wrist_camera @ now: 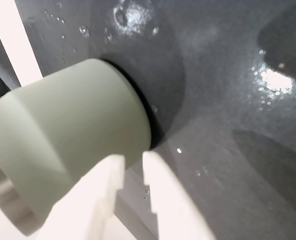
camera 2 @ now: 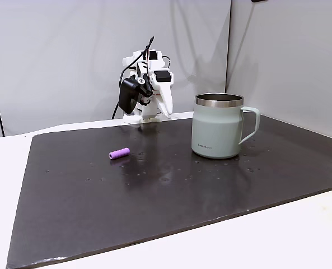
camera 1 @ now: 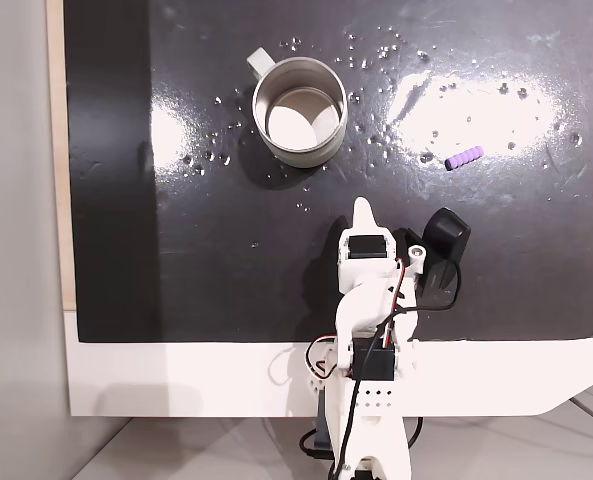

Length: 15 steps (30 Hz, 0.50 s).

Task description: Grasp a pengrip and put it in the cup.

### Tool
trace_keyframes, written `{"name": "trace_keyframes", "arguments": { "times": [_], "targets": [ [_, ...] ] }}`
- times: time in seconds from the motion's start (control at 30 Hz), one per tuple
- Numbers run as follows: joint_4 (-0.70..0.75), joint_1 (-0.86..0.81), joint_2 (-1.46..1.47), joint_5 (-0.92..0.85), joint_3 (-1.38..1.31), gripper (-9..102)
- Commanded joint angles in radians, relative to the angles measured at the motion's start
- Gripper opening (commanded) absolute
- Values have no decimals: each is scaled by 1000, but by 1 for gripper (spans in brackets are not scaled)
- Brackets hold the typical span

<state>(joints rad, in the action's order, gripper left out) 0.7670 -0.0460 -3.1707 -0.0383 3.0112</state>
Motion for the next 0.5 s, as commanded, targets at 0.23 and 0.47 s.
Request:
{"name": "trace_keyframes", "arguments": {
  "times": [0.23, 0.47],
  "targets": [
    [-25, 6, -8, 12, -6, 0],
    [14, -2, -8, 12, -31, 0]
  ]
}}
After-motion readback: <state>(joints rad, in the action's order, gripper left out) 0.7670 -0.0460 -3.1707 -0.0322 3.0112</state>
